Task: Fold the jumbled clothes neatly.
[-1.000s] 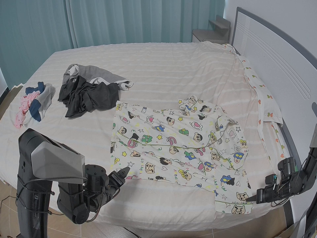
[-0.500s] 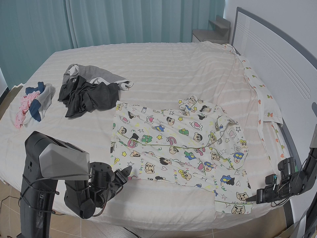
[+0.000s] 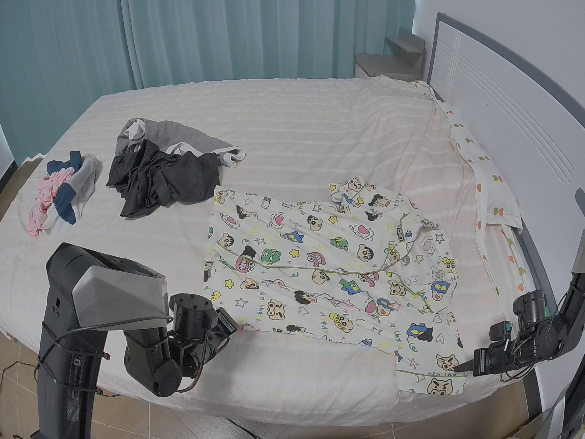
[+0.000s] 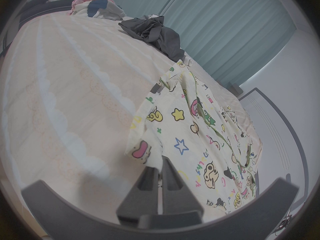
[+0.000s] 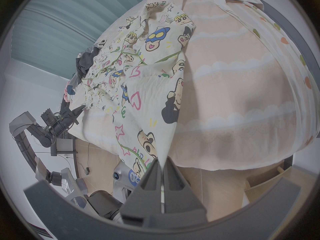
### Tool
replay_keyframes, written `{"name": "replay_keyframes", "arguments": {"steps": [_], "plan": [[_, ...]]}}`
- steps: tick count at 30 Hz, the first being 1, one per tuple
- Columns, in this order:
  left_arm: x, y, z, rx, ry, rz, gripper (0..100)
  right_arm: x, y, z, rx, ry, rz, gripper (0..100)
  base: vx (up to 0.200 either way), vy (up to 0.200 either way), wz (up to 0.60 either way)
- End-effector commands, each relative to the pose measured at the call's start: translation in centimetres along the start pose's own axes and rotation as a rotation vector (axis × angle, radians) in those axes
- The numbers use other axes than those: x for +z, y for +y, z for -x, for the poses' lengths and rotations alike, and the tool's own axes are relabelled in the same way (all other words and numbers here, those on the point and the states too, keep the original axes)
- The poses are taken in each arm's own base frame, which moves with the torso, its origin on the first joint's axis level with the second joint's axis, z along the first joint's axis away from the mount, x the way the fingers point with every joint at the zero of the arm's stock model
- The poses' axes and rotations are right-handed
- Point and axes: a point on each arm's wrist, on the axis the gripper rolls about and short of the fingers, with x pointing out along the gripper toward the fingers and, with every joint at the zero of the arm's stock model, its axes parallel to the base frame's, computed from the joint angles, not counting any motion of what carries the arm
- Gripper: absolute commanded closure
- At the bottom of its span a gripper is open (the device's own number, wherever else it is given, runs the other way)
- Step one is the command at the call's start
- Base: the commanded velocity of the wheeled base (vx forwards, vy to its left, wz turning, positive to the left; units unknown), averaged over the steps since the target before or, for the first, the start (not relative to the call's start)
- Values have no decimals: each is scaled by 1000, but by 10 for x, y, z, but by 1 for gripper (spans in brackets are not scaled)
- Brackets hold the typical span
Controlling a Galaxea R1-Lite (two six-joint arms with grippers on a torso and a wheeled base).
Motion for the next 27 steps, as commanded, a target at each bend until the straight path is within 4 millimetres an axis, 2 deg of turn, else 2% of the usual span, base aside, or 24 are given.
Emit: {"name": "replay_keyframes", "arguments": {"steps": [1,11,27], "plan": [[5,-2,12,0,0,1,100,-1,1,1,0,0,-1,100,0,0,0],[13,0,34,6,7,2,100,-10,2,5,4,-42,19,100,0,0,0],[6,25,78,75,141,5,100,-28,3,7,3,17,9,100,0,0,0]]}}
